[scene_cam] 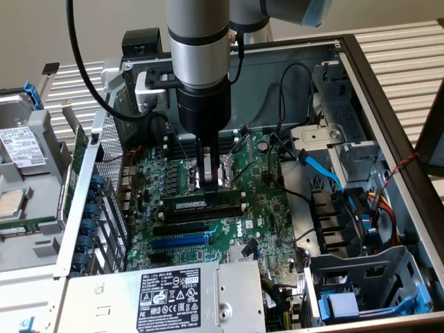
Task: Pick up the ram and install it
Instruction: 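Insert the ram into the slot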
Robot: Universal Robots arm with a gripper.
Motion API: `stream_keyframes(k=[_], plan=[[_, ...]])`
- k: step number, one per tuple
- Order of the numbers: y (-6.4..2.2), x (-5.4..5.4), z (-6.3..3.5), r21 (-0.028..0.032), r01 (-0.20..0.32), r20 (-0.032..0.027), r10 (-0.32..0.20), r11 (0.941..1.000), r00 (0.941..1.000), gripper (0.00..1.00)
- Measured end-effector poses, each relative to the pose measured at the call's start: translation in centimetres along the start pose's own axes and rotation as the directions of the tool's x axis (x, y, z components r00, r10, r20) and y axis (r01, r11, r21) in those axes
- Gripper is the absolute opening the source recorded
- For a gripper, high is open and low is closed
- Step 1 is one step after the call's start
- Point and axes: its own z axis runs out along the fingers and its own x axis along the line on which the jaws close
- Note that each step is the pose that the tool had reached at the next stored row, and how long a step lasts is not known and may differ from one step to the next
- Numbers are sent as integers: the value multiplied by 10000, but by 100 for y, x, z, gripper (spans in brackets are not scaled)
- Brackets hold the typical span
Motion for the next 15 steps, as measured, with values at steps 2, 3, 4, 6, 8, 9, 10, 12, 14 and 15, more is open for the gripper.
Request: stream_keyframes(k=[2, 3, 4, 6, 8, 9, 10, 12, 14, 15], plan=[[0, 1, -4, 0, 0, -20, 0, 10000, 10000, 13], [1, 1, -4, 0, -1, -30, 1, 10000, 10000, 13], [1, 2, -5, -1, -1, -43, 1, 10000, 10000, 13], [1, 3, -7, 0, -1, -60, 1, 10000, 10000, 13], [1, 4, -7, 0, -1, -75, 1, 10000, 10000, 13], [1, 4, -7, 0, -2, -80, 2, 10000, 10000, 13], [1, 5, -7, 1, -2, -85, 2, 10000, 10000, 13], [1, 4, -6, 1, -2, -90, 2, 10000, 10000, 13], [1, 4, -3, 2, -2, -89, 2, 10000, 10000, 13], [0, 3, 2, 3, -2, -87, 2, 10000, 10000, 13]])
